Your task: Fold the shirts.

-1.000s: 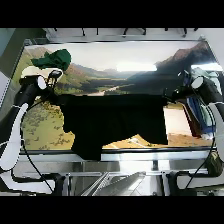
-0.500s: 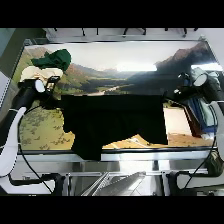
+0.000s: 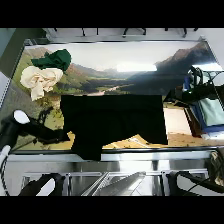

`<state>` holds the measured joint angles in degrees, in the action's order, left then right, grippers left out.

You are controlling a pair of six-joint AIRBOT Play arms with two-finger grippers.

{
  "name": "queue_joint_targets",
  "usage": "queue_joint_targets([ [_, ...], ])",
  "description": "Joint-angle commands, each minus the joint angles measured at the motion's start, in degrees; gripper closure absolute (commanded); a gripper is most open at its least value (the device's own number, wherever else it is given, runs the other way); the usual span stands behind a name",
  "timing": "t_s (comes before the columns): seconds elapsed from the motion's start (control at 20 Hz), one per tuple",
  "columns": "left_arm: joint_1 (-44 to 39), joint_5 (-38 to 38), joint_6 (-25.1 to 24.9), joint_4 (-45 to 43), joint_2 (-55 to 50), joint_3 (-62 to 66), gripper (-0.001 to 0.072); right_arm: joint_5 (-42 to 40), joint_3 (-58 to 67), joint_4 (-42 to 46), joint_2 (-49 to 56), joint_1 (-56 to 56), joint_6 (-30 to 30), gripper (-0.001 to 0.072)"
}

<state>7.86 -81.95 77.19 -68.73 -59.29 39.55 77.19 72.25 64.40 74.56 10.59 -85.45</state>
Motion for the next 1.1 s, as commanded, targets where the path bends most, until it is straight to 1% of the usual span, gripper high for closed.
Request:
queue_joint_targets([
  [0.0,0.74,4.68,-4.63,3.91,1.44,-9.7,0.0051,0.33,-0.26,-4.35,-1.11,0.02,0.2,0.0014],
  [0.15,0.74,9.81,-7.13,4.57,-4.9,-10.49,0.0051,0.37,-0.26,-5.57,-1.46,0.02,0.17,0.0014],
  [0.25,0.74,12.41,-9.79,9.33,-9.05,-10.4,0.0051,0.74,-0.24,-5.7,-1.88,0.02,0.17,0.0014],
  [0.35,0.74,14.08,-12.26,16.02,-12.5,-10.43,0.0052,1.33,-0.24,-5.51,-2.32,0.02,0.2,0.0014],
  [0.4,0.61,14.25,-13.09,18.53,-14.1,-10.43,0.0116,1.33,-0.24,-5.53,-2.45,0.02,0.2,0.0014],
  [0.45,0.24,14.03,-14.32,19.91,-15.3,-10.4,0.038,1.31,-0.24,-5.49,-2.54,0.04,0.2,0.0014],
  [0.5,-0.42,13.11,-15.98,20.79,-16.15,-10.4,0.068,1.36,-0.26,-5.51,-2.54,0.04,0.2,0.0014],
  [0.55,-1.09,11.61,-16.94,20.68,-16.31,-10.34,0.0687,1.36,-0.26,-5.42,-2.54,0.04,0.35,0.0014],
  [0.6,-1.27,9.4,-16.9,19.71,-15.61,-10.21,0.0687,1.7,-0.26,-5.05,-2.54,0.04,1.29,0.0014],
  [0.65,-0.92,7.37,-15.78,18.08,-13.68,-10.25,0.0687,2.58,-0.37,-4.22,-2.49,0.04,1.73,0.0014],
  [0.7,0.07,5.33,-12.61,15.52,-10.36,-10.23,0.0687,3.21,-1.03,-3.02,-2.49,0.04,1.97,0.0014],
  [0.75,1.49,2.8,-8.37,13.07,-6.21,-10.23,0.0687,3.89,-2.45,-2.08,-2.49,0.07,2.8,0.0014],
  [0.8,3.19,-0.15,-5.53,11.72,-1.84,-10.23,0.0687,4.26,-4.81,-1.77,-2.49,0.07,3.37,0.0014],
  [0.9,7.17,-6.01,-1.29,11.26,8.63,-10.23,0.0687,3.28,-10.69,-1.84,-2.51,0.07,4.52,0.0014],
  [1.05,11.28,-10.12,7.1,11.17,23.91,-10.25,0.0688,-0.24,-19.91,-1.18,-2.51,0.48,5.22,0.0014],
])
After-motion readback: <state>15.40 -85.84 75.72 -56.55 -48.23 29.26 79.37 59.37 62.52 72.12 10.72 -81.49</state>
